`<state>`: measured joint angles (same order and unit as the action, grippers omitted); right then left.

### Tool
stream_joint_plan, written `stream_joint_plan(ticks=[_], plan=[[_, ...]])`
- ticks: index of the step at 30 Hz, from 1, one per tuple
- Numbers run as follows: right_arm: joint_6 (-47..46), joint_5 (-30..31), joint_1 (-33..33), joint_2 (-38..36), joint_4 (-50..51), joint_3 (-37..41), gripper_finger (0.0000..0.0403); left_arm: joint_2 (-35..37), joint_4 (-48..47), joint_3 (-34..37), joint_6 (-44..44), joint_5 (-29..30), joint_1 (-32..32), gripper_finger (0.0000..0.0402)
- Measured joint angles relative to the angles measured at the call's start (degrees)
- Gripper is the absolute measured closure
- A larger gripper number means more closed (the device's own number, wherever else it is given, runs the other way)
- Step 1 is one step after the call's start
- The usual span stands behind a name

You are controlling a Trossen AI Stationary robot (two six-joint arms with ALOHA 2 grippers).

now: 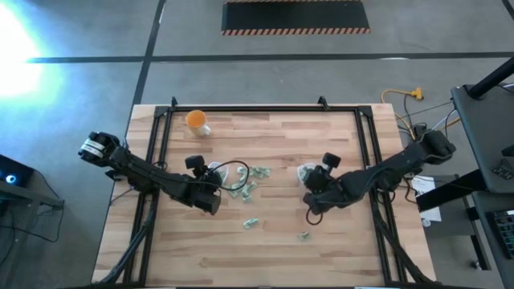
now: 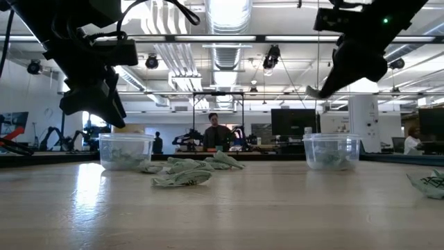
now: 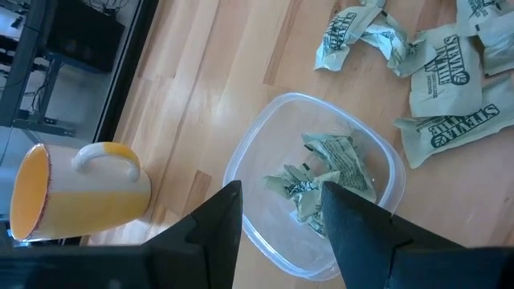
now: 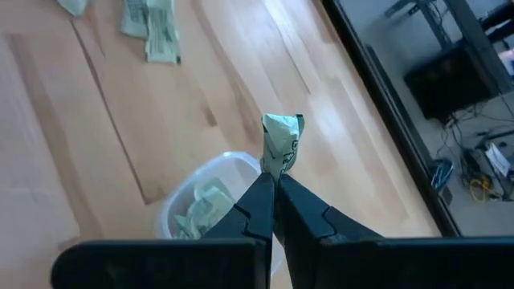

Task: Pick and place Stevia / Truvia into bins
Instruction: Put the stevia packet into the right transparent container, then put the stevia packet into the left transparent container

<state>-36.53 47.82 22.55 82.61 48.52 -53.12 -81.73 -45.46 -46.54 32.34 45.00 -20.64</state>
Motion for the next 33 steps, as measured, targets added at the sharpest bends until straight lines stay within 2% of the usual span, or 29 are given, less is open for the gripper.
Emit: stream_joint_plan(ticks=[13,17,27,33], plan=[[1.01,-1.34,-1.25,0.33,-1.07,3.41,0.039,0.0,0.01,0.04,0.0,0.0,-0.04,0.0246],[1.96,-3.42,-1.25,0.31,-0.99,3.84,0.0364,0.0,0.03,0.04,0.0,0.01,-0.04,0.0246],[2.95,-2.83,-1.25,0.28,-1.01,3.73,0.0288,0.0,1.52,-0.17,-0.12,-0.28,-0.02,0.0246],[6.35,-2.8,-1.03,0.28,-1.52,2.12,0.0278,0.02,10.81,-0.05,-9.08,-5.24,-0.05,0.0246]])
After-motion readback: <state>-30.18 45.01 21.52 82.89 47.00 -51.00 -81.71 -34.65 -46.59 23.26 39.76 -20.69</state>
